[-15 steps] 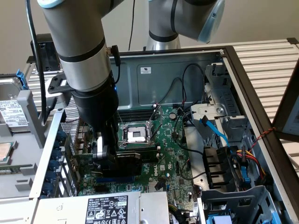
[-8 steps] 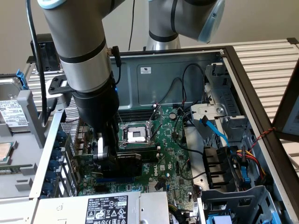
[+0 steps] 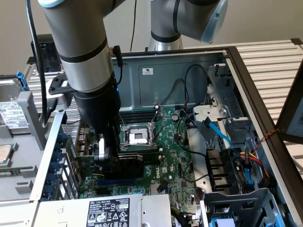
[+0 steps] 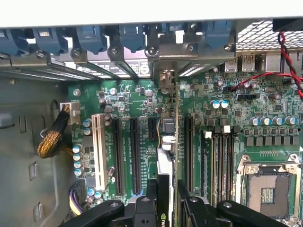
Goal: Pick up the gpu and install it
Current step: 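Insert the gpu into the slot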
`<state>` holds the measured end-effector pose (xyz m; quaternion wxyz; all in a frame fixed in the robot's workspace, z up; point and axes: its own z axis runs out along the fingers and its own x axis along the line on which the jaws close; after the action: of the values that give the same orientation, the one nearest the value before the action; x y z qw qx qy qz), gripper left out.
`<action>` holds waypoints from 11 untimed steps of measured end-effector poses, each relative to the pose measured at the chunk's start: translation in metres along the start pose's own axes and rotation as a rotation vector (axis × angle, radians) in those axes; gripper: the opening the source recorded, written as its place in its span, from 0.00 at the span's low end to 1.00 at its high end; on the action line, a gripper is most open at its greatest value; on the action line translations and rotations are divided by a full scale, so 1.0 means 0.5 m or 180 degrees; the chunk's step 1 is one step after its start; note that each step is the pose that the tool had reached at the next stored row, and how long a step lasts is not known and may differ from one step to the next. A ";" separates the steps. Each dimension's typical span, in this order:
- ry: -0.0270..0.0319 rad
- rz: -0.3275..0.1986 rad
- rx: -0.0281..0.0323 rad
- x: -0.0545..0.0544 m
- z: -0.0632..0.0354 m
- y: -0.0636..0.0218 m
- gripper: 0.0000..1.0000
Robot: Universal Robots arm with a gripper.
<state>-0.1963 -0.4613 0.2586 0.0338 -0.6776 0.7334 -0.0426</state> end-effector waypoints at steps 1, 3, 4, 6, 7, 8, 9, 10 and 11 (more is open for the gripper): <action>0.0000 0.0000 0.0000 0.000 0.000 0.000 0.27; 0.0000 0.0000 0.0000 0.000 0.000 0.000 0.27; 0.0000 0.0000 0.0000 0.000 0.000 0.000 0.27; -0.0002 0.0000 0.0000 0.000 0.000 0.000 0.27; -0.0004 0.0001 -0.0001 0.000 0.000 0.000 0.27; -0.0005 0.0001 -0.0001 0.000 0.000 0.000 0.27; -0.0008 0.0001 -0.0001 0.000 0.000 0.000 0.27; -0.0009 0.0001 -0.0001 0.000 0.000 0.000 0.27; -0.0010 0.0001 -0.0001 0.000 0.001 0.000 0.27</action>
<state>-0.1964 -0.4613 0.2581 0.0348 -0.6776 0.7335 -0.0414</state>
